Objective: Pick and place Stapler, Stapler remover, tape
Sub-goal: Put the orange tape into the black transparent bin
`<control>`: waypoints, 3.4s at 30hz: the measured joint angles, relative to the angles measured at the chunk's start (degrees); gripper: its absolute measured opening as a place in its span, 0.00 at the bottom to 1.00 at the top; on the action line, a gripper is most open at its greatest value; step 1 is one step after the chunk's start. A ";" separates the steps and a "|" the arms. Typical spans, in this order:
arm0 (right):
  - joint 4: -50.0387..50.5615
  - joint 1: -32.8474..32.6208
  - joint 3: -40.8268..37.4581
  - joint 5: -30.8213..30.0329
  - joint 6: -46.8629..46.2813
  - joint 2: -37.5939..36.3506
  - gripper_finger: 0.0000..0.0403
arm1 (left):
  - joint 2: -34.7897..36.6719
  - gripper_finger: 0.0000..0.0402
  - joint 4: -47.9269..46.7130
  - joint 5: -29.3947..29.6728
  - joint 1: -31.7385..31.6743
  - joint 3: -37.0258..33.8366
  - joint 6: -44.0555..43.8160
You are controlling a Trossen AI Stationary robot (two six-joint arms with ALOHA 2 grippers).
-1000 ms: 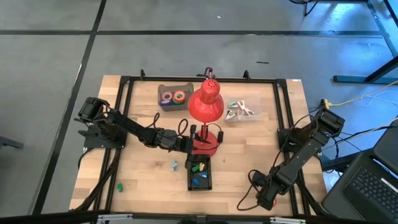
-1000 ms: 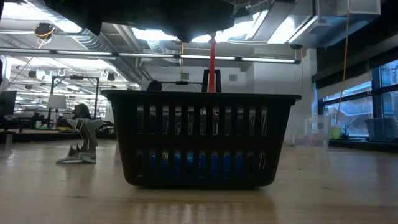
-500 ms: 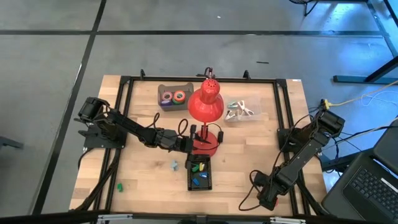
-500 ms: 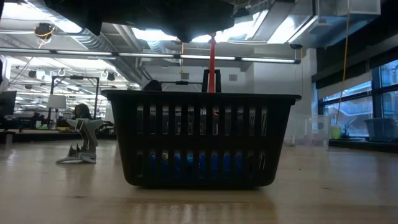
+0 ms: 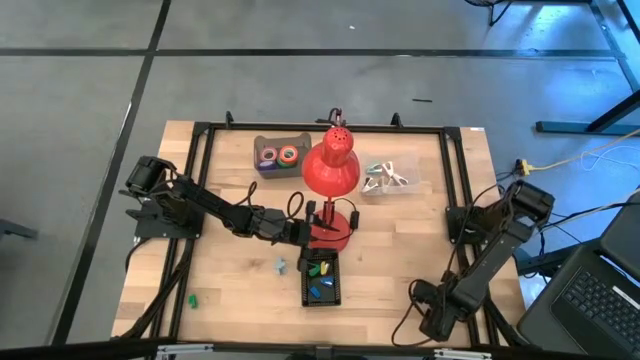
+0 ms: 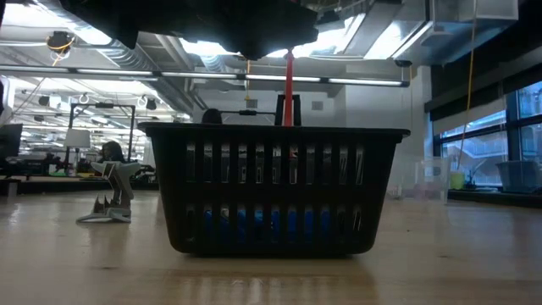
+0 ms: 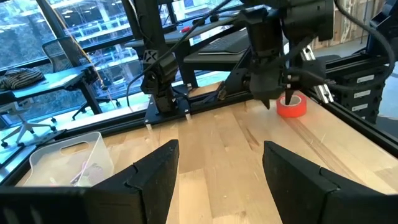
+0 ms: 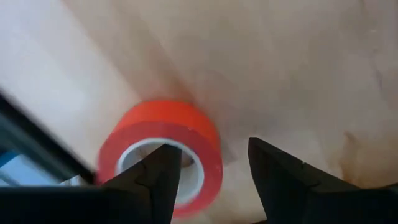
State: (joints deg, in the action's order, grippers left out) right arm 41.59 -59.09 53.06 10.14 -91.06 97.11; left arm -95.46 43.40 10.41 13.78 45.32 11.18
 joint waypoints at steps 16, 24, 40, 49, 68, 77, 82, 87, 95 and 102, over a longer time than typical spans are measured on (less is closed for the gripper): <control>-0.58 1.85 0.47 -2.19 0.16 2.37 0.09 | 3.58 0.56 -6.69 0.39 0.37 0.02 -6.84; -3.77 2.99 6.23 -28.21 9.45 2.64 0.09 | 10.94 0.56 -17.62 3.35 3.65 -5.54 -20.82; -5.89 20.78 18.40 -53.15 54.28 2.53 0.09 | 20.57 0.56 25.75 17.11 16.60 -28.50 -19.40; -8.31 29.68 20.33 -54.24 63.84 2.51 0.09 | 20.50 0.56 21.59 17.45 15.69 -28.51 -21.51; -29.72 33.46 20.37 -54.05 78.04 2.51 0.10 | 20.46 0.56 24.11 12.01 10.00 -26.86 -29.34; -33.98 33.70 20.39 -53.53 81.06 2.51 0.10 | 14.92 0.56 19.01 4.85 10.05 -18.37 -23.62; -33.69 33.27 20.35 -52.58 81.48 2.44 0.10 | 12.19 0.56 16.94 4.36 9.84 -16.14 -23.42; -33.31 32.39 20.91 -52.77 82.53 2.46 0.10 | 12.13 0.56 16.57 4.49 9.84 -16.11 -22.66; -34.62 31.43 25.05 -52.40 85.51 2.17 0.10 | 11.70 0.56 14.17 7.02 9.46 -16.25 -22.00; -33.90 31.47 25.94 -52.38 86.72 2.42 0.10 | 11.96 0.56 16.37 4.82 8.96 -15.98 -22.55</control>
State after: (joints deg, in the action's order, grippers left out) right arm 7.69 -27.62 79.00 -42.24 -4.34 99.53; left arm -83.50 59.77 15.23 22.74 29.34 -11.38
